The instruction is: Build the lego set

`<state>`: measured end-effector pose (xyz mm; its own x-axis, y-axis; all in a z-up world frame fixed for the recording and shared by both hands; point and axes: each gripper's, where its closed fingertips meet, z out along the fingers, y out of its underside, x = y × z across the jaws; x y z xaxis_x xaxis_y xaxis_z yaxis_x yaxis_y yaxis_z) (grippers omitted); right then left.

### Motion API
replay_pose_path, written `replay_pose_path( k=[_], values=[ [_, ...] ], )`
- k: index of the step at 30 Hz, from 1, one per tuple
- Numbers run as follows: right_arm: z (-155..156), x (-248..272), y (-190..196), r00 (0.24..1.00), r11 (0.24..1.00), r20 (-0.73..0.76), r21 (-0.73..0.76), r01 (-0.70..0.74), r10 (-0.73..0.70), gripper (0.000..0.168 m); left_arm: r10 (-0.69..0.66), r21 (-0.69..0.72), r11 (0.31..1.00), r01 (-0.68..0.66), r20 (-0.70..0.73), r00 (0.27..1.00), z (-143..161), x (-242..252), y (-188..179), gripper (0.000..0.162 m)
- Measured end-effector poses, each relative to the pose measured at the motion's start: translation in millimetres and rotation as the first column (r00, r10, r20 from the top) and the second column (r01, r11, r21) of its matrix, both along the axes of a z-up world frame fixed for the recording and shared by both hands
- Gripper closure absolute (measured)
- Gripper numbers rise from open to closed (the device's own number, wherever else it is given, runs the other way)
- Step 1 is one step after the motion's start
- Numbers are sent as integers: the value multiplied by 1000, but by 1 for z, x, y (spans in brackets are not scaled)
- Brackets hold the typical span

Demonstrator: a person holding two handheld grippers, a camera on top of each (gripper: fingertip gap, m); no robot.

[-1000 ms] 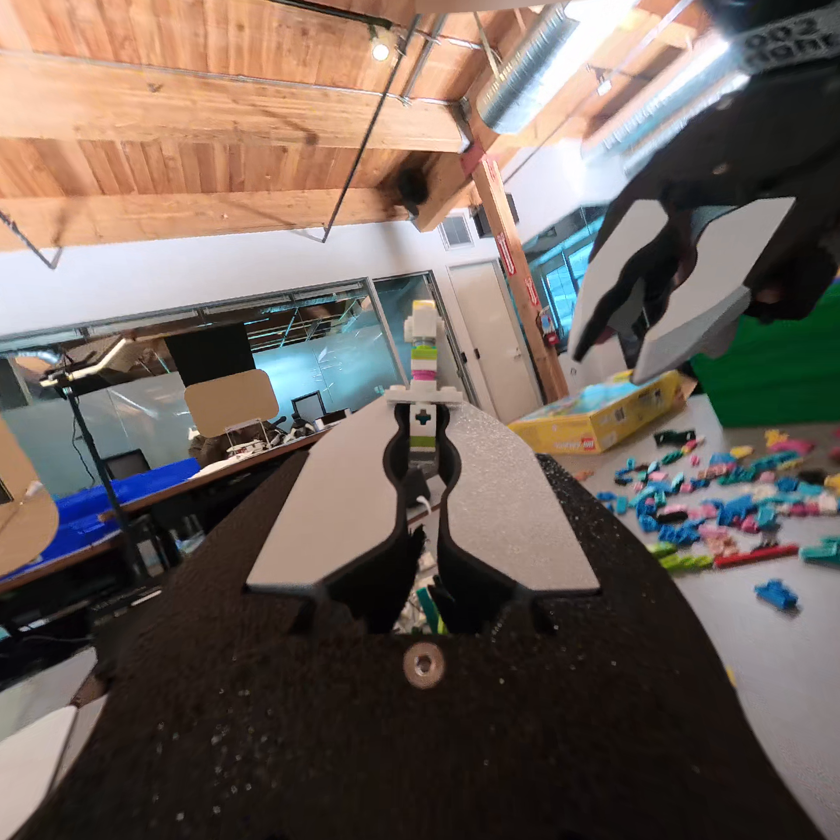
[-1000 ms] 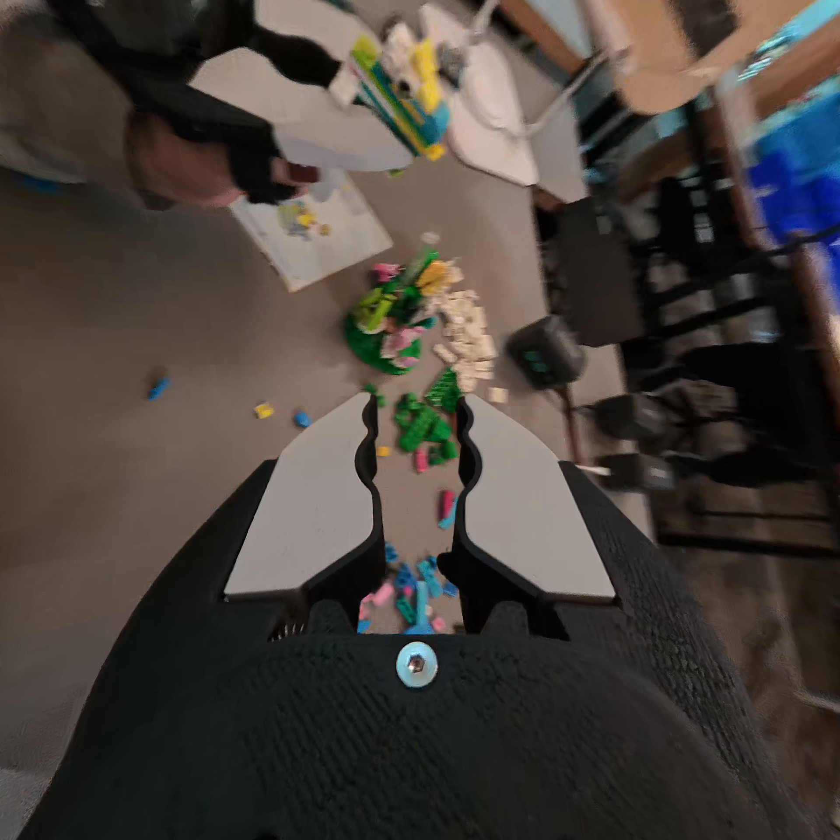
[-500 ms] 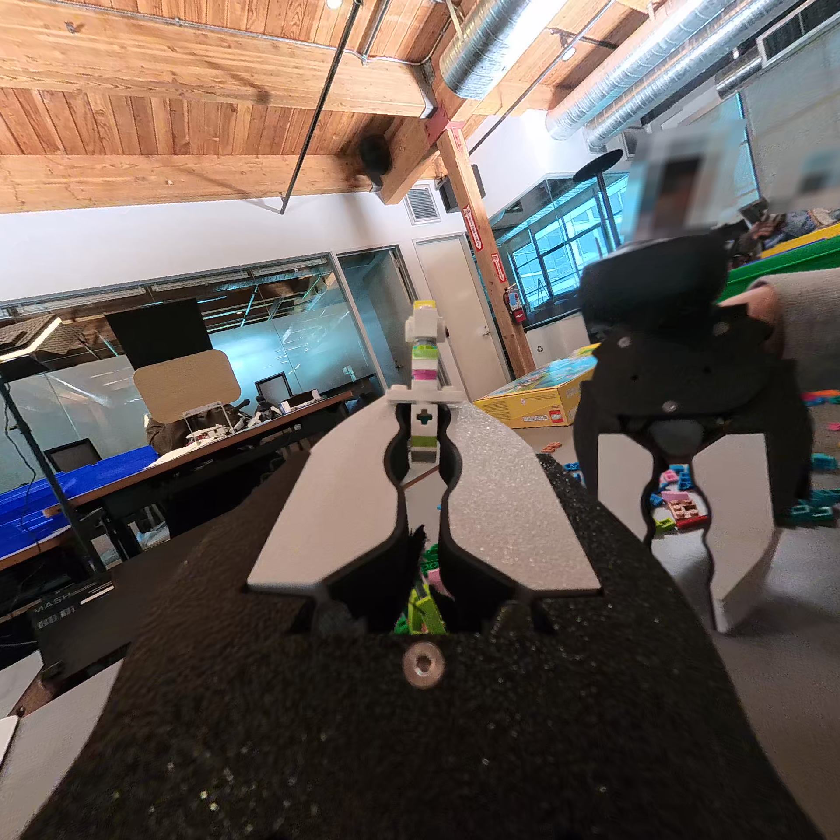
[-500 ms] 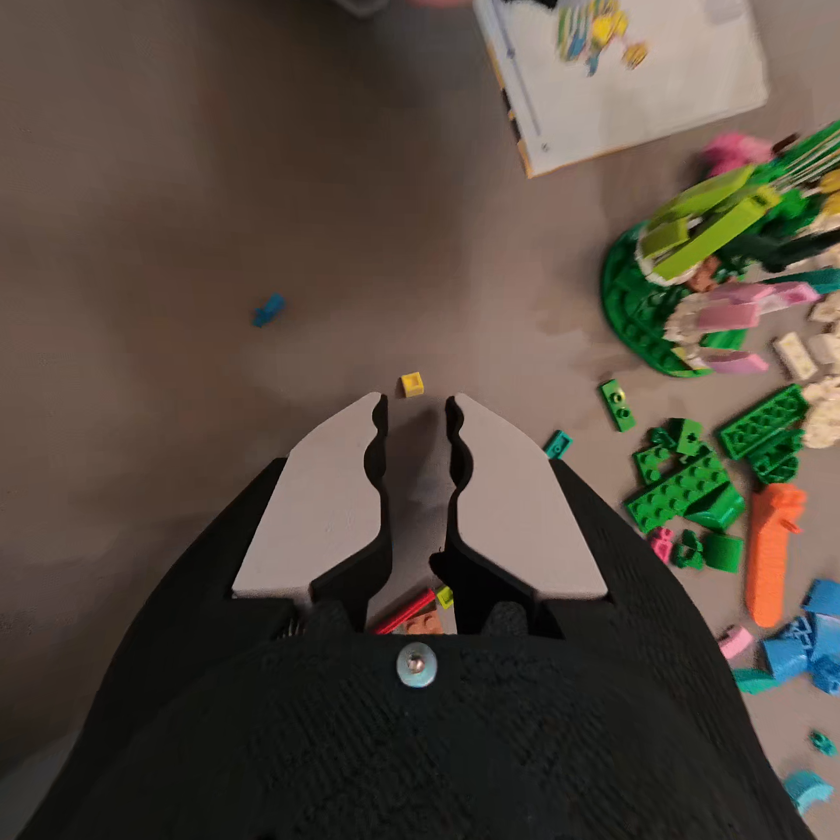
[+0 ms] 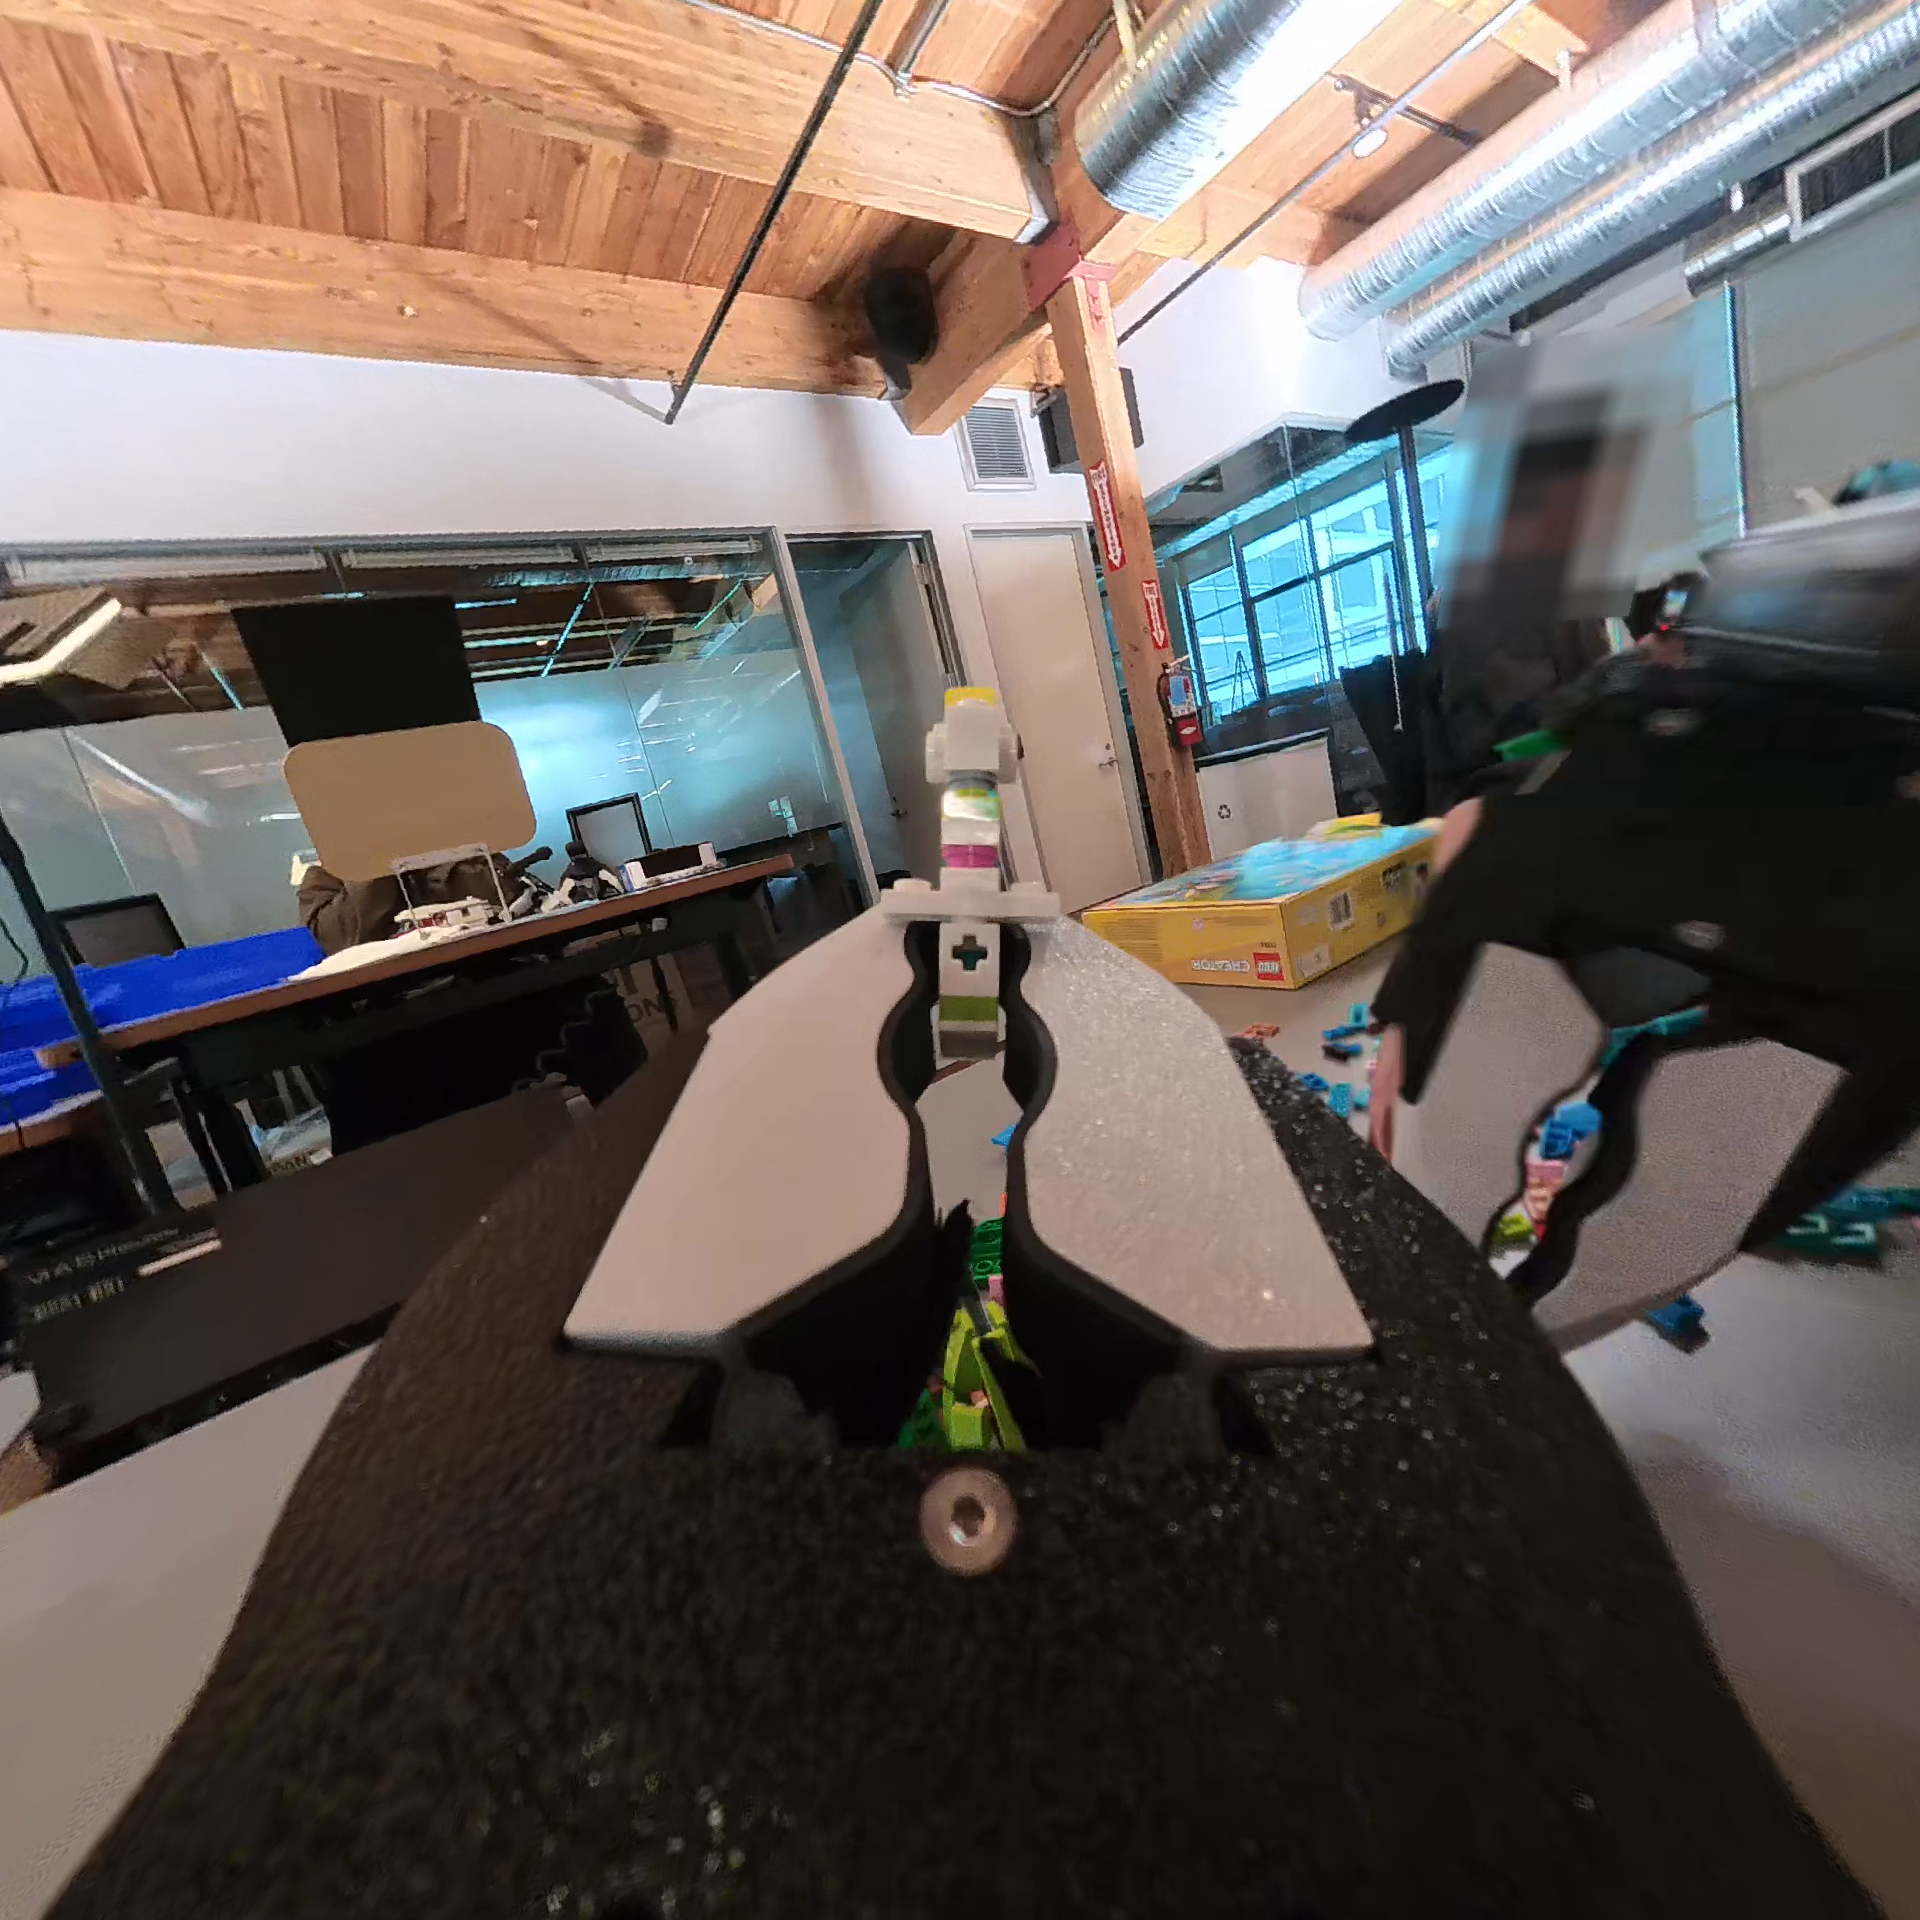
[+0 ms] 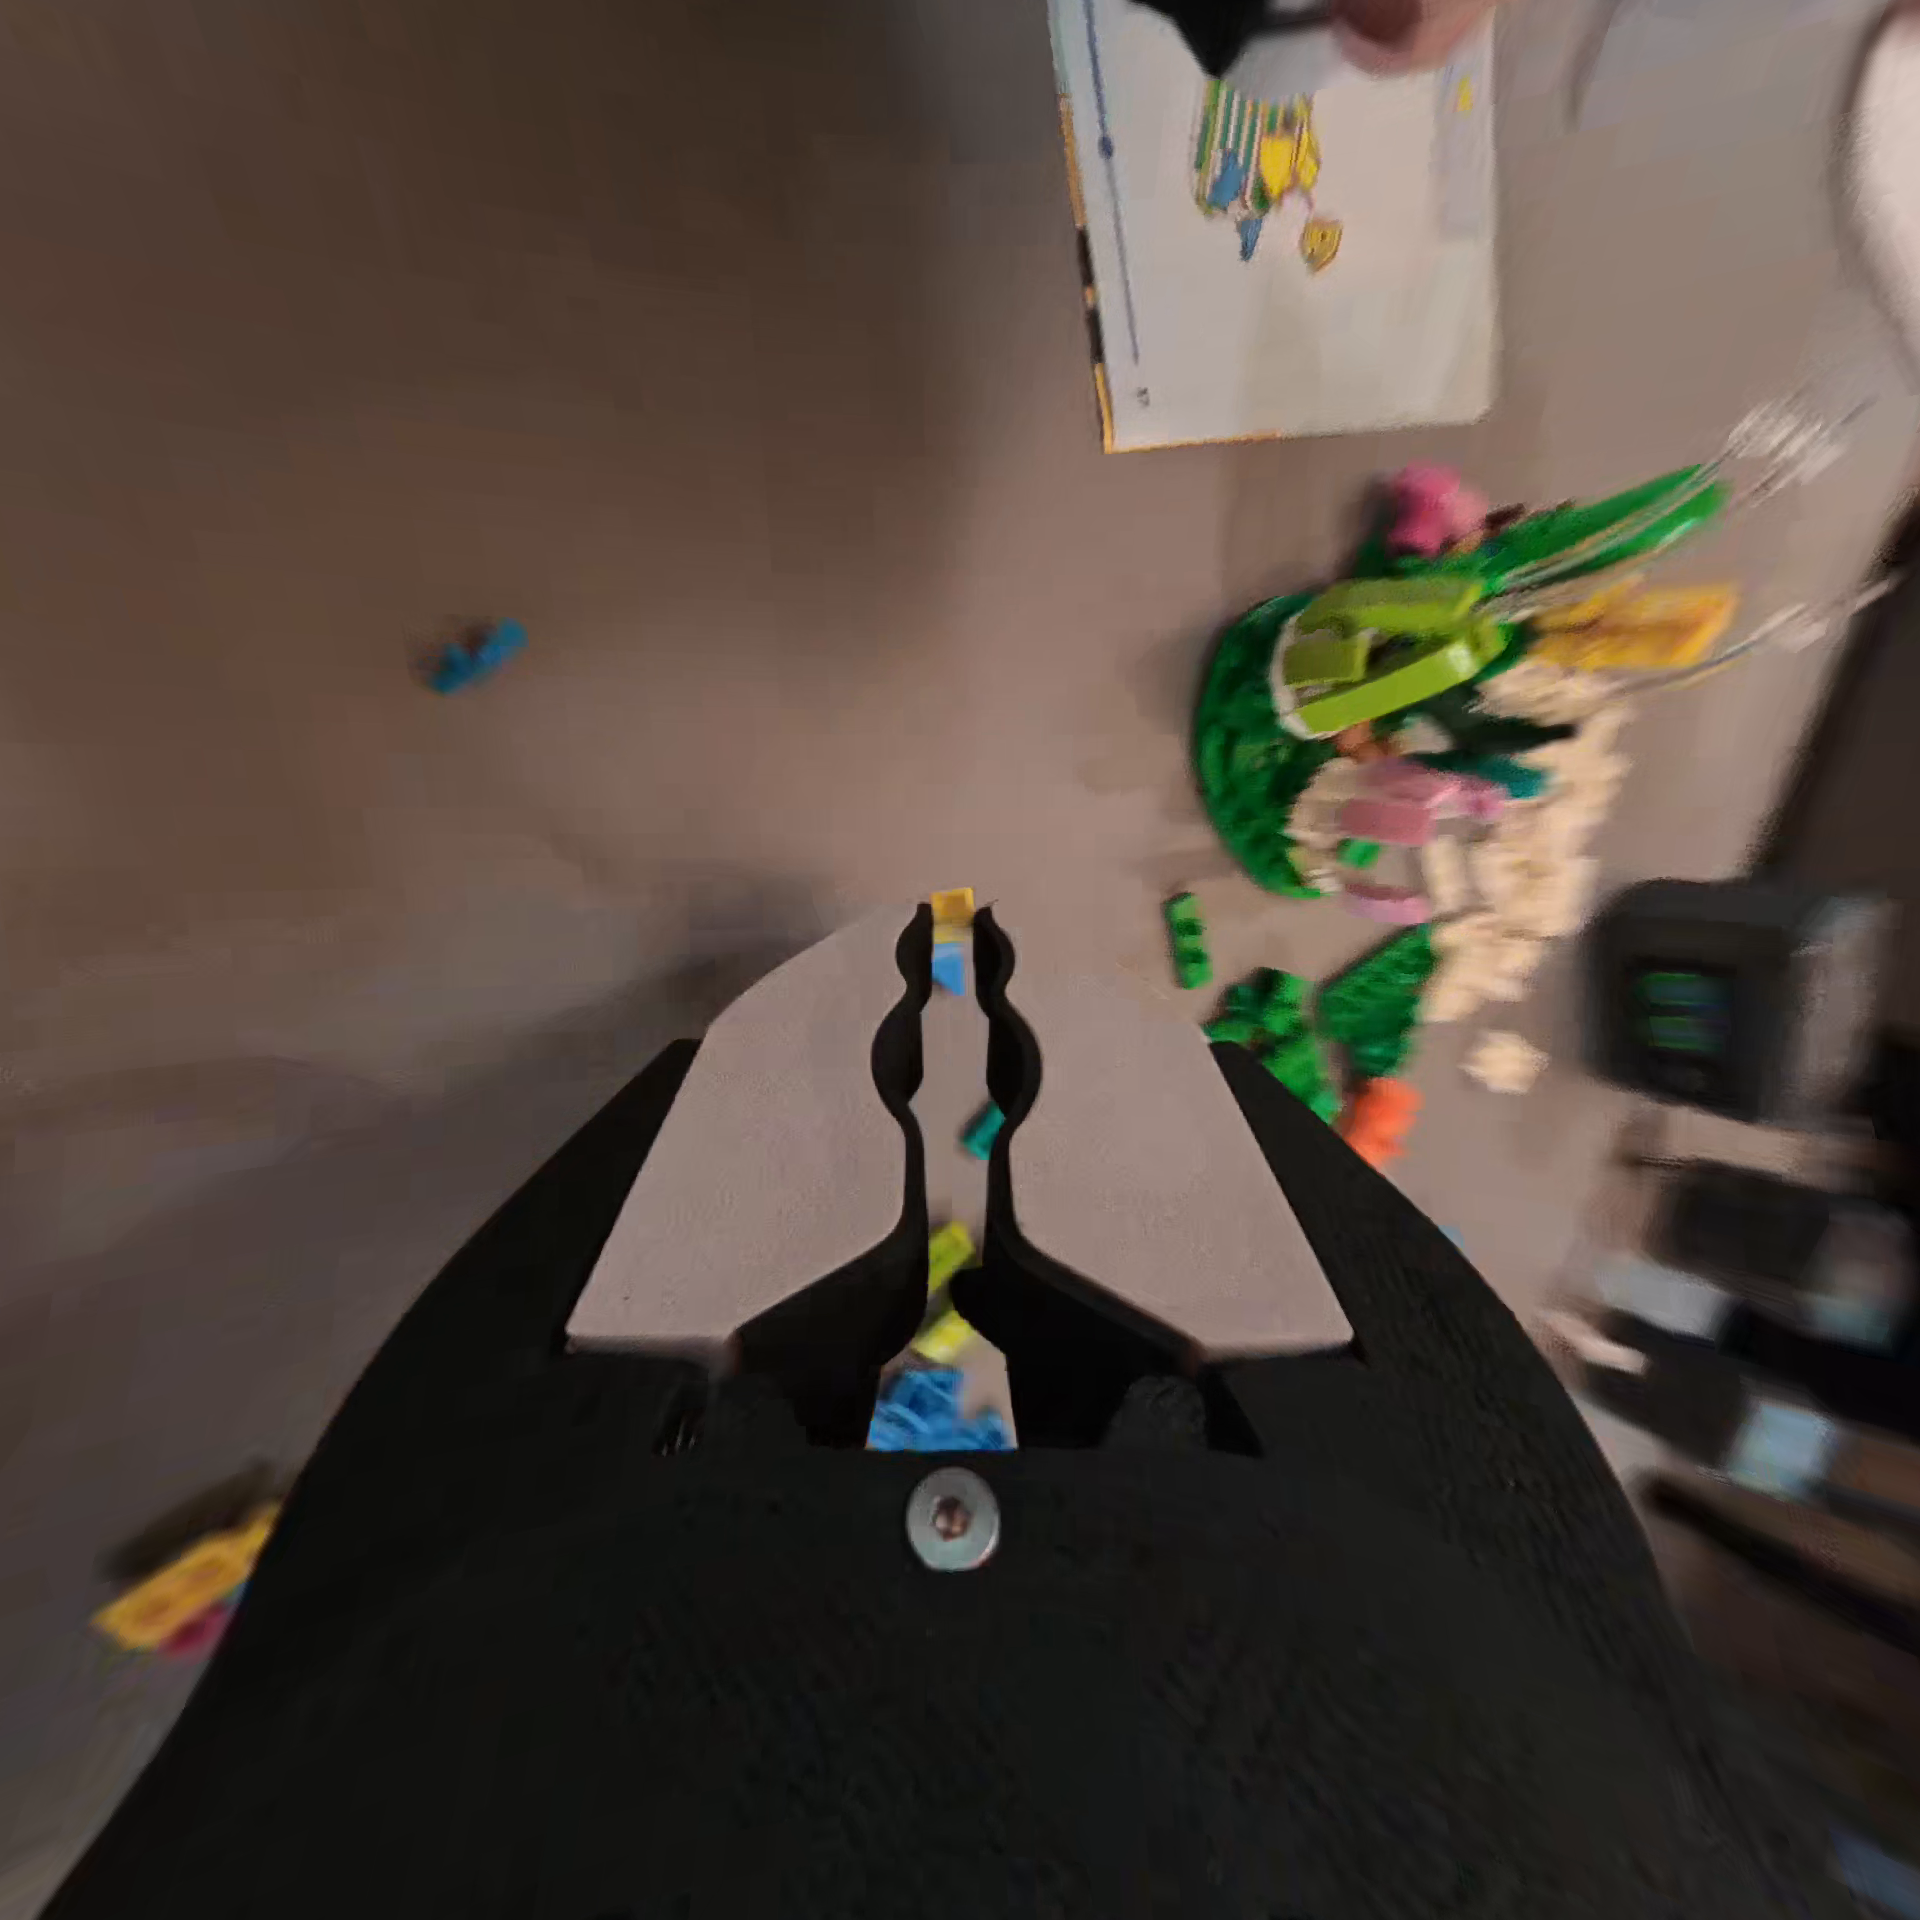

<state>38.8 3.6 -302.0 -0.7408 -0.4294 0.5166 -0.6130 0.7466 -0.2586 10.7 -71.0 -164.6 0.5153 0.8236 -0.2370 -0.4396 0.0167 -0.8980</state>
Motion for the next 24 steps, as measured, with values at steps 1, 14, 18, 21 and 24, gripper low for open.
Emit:
replay_pose_path(
  k=[1, 14, 18, 21, 24],
  values=[
    [3, -1, 2, 987, 997, -146, 41, -61, 67, 162, -5, 21, 1000, 5, 12, 1000, 0, -1, -2, 154],
    [-19, 17, 36, 550, 669, -463, 695, -261, 695, 162, -30, 57, 998, 28, 35, 999, 1, -1, -3, 154],
    [-18, 26, 31, 600, 702, -447, 649, -292, 663, 161, -27, 63, 998, 25, 42, 999, 1, -1, -4, 154],
    [-16, 31, 28, 619, 717, -439, 624, -311, 651, 153, -28, 79, 997, 24, 45, 999, 3, -2, -7, 154],
    [-11, 32, 30, 759, 799, -384, 530, -285, 525, 140, -29, 89, 996, 24, 50, 998, 3, -2, -9, 154]
  ],
)
